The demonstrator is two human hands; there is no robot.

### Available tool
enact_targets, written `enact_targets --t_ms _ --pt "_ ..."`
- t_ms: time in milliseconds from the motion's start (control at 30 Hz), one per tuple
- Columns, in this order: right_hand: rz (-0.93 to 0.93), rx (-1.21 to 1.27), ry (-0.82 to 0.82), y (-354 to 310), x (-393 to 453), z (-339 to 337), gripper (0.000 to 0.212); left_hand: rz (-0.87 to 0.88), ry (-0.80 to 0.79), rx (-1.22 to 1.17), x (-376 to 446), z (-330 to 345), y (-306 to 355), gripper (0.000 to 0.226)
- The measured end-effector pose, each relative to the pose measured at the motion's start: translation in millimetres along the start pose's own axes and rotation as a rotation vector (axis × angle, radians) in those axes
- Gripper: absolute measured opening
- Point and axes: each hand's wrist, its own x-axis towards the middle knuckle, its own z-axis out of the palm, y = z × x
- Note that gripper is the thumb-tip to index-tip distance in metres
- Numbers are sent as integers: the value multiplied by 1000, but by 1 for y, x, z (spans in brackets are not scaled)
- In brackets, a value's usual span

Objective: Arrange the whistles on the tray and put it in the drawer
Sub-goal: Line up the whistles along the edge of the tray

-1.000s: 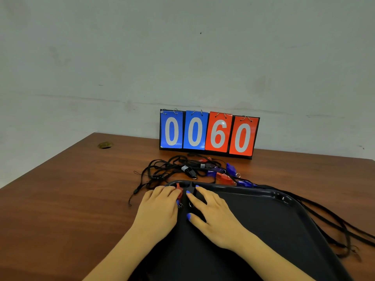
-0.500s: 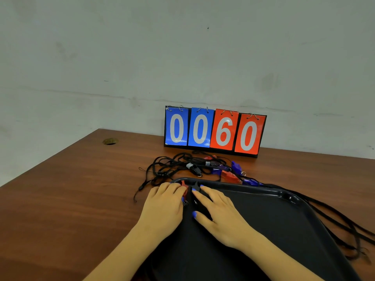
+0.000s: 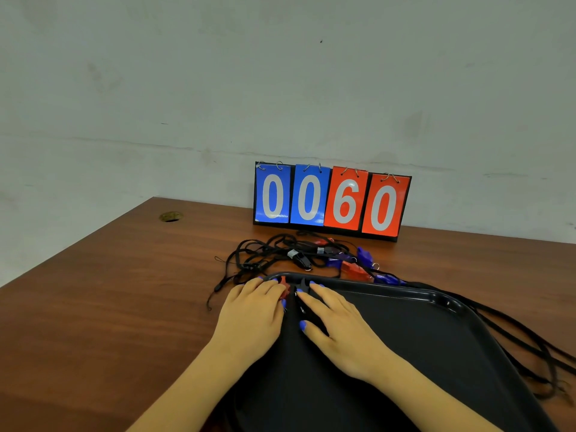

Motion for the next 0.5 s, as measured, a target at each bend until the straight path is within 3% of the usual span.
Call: enact_targets --t_ms 300,400,500 --pt "12 69 32 3 0 1 56 -19 -21 1 0 -3 0 35" --pt "27 201 48 4 0 -1 53 -18 -21 -10 0 -3 -1 37" --pt "43 255 143 14 4 -11 49 -16 -27 -28 0 -5 -1 29"
